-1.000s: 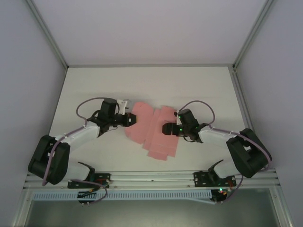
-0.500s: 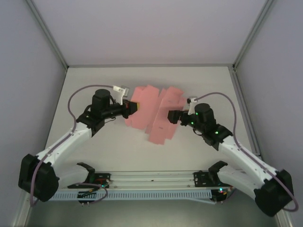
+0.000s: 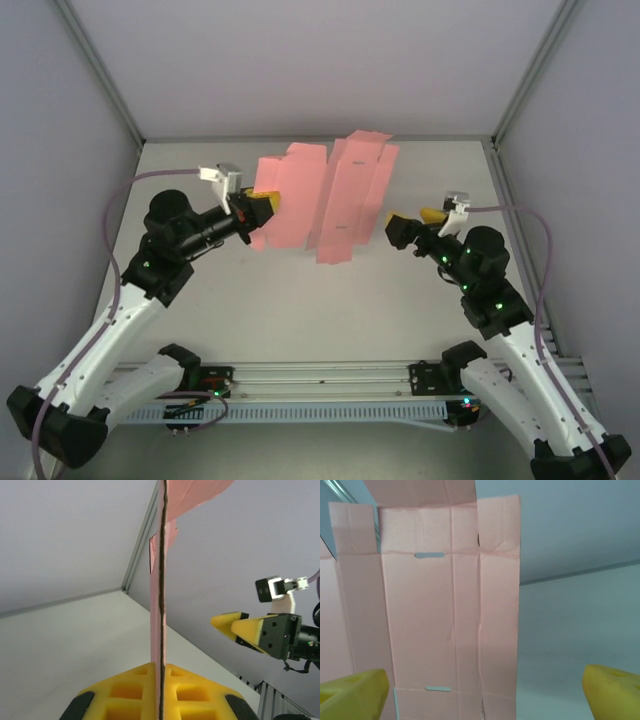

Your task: Assemble paper box

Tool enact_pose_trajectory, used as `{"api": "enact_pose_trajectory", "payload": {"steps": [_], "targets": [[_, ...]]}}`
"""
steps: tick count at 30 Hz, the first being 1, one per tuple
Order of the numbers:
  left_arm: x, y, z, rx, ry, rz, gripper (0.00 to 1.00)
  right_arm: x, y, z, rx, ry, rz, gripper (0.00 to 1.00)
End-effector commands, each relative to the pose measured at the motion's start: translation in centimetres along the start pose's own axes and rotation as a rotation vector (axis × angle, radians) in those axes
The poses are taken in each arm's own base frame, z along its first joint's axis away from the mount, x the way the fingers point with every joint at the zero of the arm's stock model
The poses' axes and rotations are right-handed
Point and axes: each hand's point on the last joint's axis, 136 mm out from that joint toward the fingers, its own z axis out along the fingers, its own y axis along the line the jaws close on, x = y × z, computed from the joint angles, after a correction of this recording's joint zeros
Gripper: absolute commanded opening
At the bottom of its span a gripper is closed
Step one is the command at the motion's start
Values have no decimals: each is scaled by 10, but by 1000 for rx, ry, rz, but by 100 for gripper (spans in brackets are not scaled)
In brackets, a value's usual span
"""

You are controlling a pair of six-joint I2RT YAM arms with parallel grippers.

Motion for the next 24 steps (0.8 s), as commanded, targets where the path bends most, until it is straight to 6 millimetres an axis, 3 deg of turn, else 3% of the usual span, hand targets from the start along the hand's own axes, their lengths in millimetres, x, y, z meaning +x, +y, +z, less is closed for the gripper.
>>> {"api": "enact_pose_trajectory", "payload": {"steps": [1, 4, 8, 12, 15, 21, 24], "targets": [[-26, -25, -13, 78, -95, 19, 0, 1, 19, 6, -128, 29, 10, 98], [-30, -40, -19, 143, -108, 27, 0, 5, 32, 16, -237, 51, 35, 92], [-32, -42, -21, 148, -113, 24, 0, 5, 41, 28, -309, 72, 55, 82], [-31, -40, -20, 141, -112, 21, 0, 2, 43, 33, -333, 59, 48, 58], [-30, -34, -19, 104, -110, 22, 0, 1, 42, 31, -330, 52, 37, 50], [-24, -26, -14, 80, -94, 7, 0, 2, 39, 28, -309, 57, 18, 6], [-22, -23, -13, 68, -90, 8, 0, 1, 39, 28, -304, 53, -2, 0]]}}
